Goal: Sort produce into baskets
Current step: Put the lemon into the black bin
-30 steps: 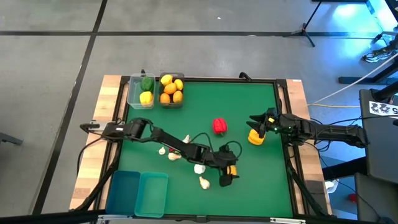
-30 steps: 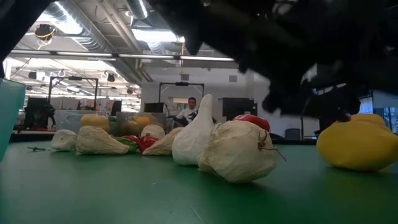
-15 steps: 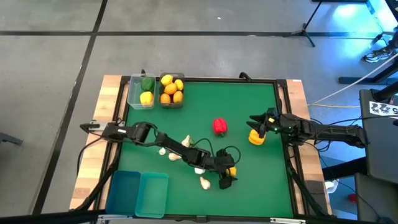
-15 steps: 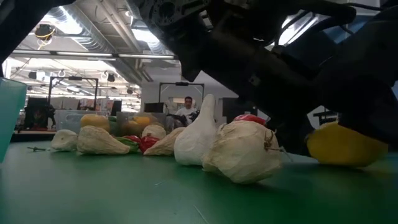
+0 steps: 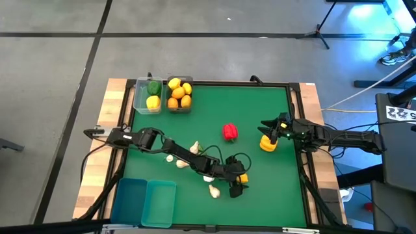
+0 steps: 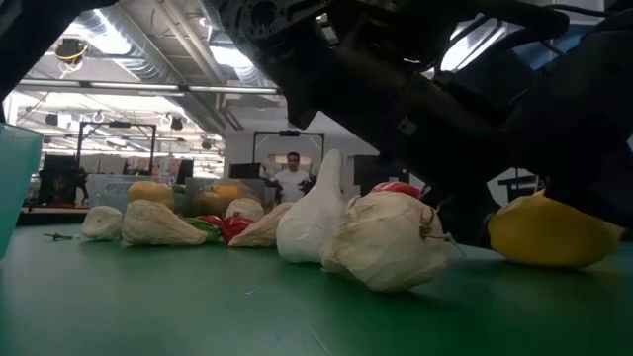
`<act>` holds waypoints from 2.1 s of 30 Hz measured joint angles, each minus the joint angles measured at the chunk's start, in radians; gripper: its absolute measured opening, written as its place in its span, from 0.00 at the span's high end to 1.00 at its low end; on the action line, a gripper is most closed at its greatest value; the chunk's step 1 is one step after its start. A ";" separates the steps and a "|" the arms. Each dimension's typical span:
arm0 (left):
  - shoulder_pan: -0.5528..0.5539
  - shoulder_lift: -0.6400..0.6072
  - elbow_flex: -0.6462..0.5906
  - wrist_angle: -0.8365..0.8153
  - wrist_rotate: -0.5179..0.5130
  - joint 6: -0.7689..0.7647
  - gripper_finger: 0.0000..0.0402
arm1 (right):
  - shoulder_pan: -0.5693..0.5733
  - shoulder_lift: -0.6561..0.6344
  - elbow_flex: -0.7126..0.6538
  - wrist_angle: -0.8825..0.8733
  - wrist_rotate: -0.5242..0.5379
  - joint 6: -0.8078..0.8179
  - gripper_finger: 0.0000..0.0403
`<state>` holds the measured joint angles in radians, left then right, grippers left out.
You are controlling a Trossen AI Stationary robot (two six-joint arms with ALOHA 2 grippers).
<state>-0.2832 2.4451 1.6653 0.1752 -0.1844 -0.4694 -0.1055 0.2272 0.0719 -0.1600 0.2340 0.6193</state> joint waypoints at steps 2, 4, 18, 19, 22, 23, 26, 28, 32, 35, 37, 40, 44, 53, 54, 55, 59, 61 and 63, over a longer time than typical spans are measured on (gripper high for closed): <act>0.000 0.000 0.000 -0.002 -0.001 0.000 0.07 | 0.000 0.000 0.000 0.000 0.000 0.000 0.35; 0.001 0.000 -0.001 -0.003 -0.003 -0.005 0.12 | 0.000 0.000 0.000 0.000 0.000 0.000 0.35; 0.009 -0.013 -0.004 -0.020 -0.014 -0.042 0.45 | 0.000 0.000 0.000 0.000 0.000 0.000 0.35; 0.011 -0.021 -0.005 -0.033 -0.007 -0.045 0.44 | 0.000 0.000 0.000 0.000 0.000 0.000 0.35; 0.022 -0.063 -0.009 -0.082 -0.009 -0.046 0.41 | 0.000 0.000 0.000 0.000 0.000 0.000 0.35; 0.029 -0.085 -0.009 -0.095 -0.008 -0.041 0.40 | 0.000 0.000 0.000 0.000 0.000 0.000 0.35; 0.067 -0.175 -0.008 -0.146 -0.028 -0.028 0.40 | 0.000 0.000 0.000 0.000 0.000 0.000 0.35; 0.092 -0.236 -0.006 -0.203 -0.048 -0.001 0.41 | 0.000 0.000 0.000 0.000 0.002 0.000 0.35; 0.146 -0.361 -0.006 -0.376 -0.101 0.030 0.42 | 0.000 0.000 0.000 0.002 0.018 0.000 0.35; 0.199 -0.465 -0.006 -0.510 -0.190 0.039 0.42 | 0.000 0.000 0.000 0.002 0.028 0.001 0.35; 0.231 -0.532 -0.005 -0.596 -0.254 0.066 0.42 | 0.000 0.000 0.000 0.002 0.030 0.001 0.35; 0.272 -0.611 -0.012 -0.731 -0.340 0.096 0.42 | 0.000 0.000 0.000 0.002 0.034 0.002 0.35; 0.341 -0.732 -0.093 -0.830 -0.407 0.076 0.42 | 0.000 0.000 0.000 0.002 0.034 0.002 0.35; 0.587 -0.892 -0.435 -0.763 -0.381 -0.064 0.42 | 0.000 0.003 0.000 0.003 0.052 0.003 0.35; 0.621 -0.893 -0.451 -0.756 -0.380 -0.070 0.42 | 0.000 0.004 0.000 0.003 0.058 0.003 0.35; 0.654 -0.891 -0.464 -0.758 -0.375 -0.072 0.42 | 0.000 0.006 0.000 0.003 0.062 0.003 0.35; 0.775 -0.868 -0.472 -0.728 -0.308 -0.035 0.40 | 0.000 0.006 0.000 0.005 0.082 0.005 0.35; 0.819 -0.861 -0.472 -0.701 -0.280 -0.013 0.37 | 0.000 0.006 0.000 0.005 0.087 0.009 0.35; 0.849 -0.856 -0.472 -0.672 -0.271 0.009 0.33 | 0.000 0.006 0.000 0.005 0.087 0.009 0.35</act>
<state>0.5655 1.5893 1.1931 -0.4964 -0.4555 -0.4599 -0.1055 0.2337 0.0715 -0.1555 0.3214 0.6285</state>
